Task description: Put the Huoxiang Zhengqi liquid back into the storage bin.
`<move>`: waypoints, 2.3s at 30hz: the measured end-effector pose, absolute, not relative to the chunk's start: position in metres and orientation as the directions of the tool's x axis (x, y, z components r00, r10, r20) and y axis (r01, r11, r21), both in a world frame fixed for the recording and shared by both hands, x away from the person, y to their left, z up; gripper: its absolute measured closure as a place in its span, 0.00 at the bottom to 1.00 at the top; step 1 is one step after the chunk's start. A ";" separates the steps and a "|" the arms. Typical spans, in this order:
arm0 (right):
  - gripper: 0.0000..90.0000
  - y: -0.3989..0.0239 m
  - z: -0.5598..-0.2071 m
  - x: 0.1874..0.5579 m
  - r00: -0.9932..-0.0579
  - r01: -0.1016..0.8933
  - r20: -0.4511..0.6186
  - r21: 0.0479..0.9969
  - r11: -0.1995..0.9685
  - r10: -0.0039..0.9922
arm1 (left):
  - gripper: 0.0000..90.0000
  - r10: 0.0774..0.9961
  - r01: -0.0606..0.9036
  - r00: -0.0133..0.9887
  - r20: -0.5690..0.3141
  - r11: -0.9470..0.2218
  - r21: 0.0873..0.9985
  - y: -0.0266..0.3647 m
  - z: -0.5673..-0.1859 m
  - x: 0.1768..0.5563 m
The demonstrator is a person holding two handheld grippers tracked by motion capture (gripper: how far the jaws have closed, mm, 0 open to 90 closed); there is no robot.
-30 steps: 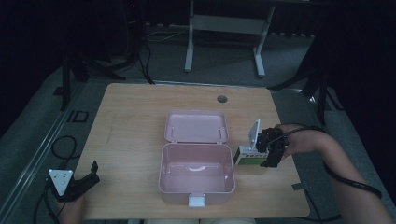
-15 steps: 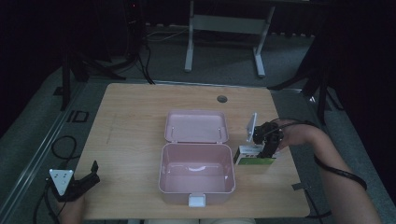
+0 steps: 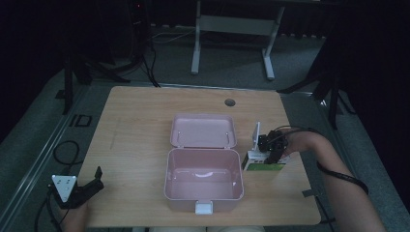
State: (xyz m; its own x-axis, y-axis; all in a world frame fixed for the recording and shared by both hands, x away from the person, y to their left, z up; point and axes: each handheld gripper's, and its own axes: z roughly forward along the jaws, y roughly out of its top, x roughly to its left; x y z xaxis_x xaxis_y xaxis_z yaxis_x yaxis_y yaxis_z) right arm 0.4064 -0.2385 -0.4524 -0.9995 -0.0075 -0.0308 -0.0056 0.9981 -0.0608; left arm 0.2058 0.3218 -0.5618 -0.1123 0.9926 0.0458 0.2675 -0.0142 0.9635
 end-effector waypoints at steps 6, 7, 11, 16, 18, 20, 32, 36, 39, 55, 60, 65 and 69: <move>0.66 -0.237 -0.461 0.408 -0.999 -0.014 -0.030 -0.069 0.998 -0.016 | 0.02 0.992 0.269 -0.115 0.048 -0.015 0.963 0.322 -0.562 0.206; 0.66 -0.237 -0.462 0.408 -0.999 -0.014 -0.030 -0.069 0.998 -0.016 | 0.02 0.992 0.269 -0.115 0.048 -0.016 0.963 0.321 -0.562 0.206; 0.68 -0.237 -0.463 0.407 -1.000 -0.017 -0.026 -0.074 0.997 -0.018 | 0.02 0.992 0.270 -0.116 0.049 -0.016 0.963 0.321 -0.562 0.206; 0.68 -0.235 -0.461 0.405 -1.000 -0.022 -0.013 -0.095 0.995 -0.023 | 0.02 0.992 0.271 -0.118 0.049 -0.016 0.963 0.322 -0.562 0.206; 0.68 -0.235 -0.458 0.404 -1.000 -0.021 -0.019 -0.087 0.996 -0.022 | 0.02 0.992 0.272 -0.118 0.049 -0.015 0.962 0.322 -0.562 0.206; 0.68 -0.235 -0.453 0.403 -1.000 -0.012 -0.023 -0.079 0.997 -0.014 | 0.02 0.992 0.271 -0.119 0.049 -0.015 0.962 0.321 -0.562 0.206; 0.69 -0.233 -0.434 0.383 -1.000 0.004 0.011 -0.084 0.996 0.005 | 0.02 0.991 0.272 -0.124 0.049 -0.014 0.962 0.321 -0.562 0.206; 0.68 -0.234 -0.431 0.372 -1.000 0.001 -0.003 -0.081 0.997 0.001 | 0.02 0.991 0.271 -0.125 0.049 -0.013 0.962 0.322 -0.562 0.206; 0.69 -0.236 -0.430 0.362 -1.000 -0.008 -0.004 -0.076 0.997 -0.008 | 0.02 0.991 0.271 -0.125 0.049 -0.013 0.962 0.321 -0.562 0.206; 0.69 -0.241 -0.433 0.323 -1.000 -0.003 0.011 -0.122 0.993 -0.001 | 0.02 0.991 0.273 -0.126 0.051 -0.014 0.962 0.321 -0.562 0.206; 0.68 -0.240 -0.427 0.316 -1.000 0.009 0.017 -0.129 0.992 0.012 | 0.02 0.991 0.273 -0.127 0.051 -0.014 0.962 0.321 -0.562 0.206; 0.69 -0.238 -0.415 0.311 -0.999 0.018 0.029 -0.139 0.990 0.022 | 0.02 0.991 0.272 -0.127 0.049 -0.013 0.962 0.321 -0.562 0.206; 0.69 -0.235 -0.403 0.308 -0.999 0.023 0.043 -0.153 0.988 0.030 | 0.02 0.990 0.272 -0.128 0.050 -0.013 0.962 0.321 -0.562 0.206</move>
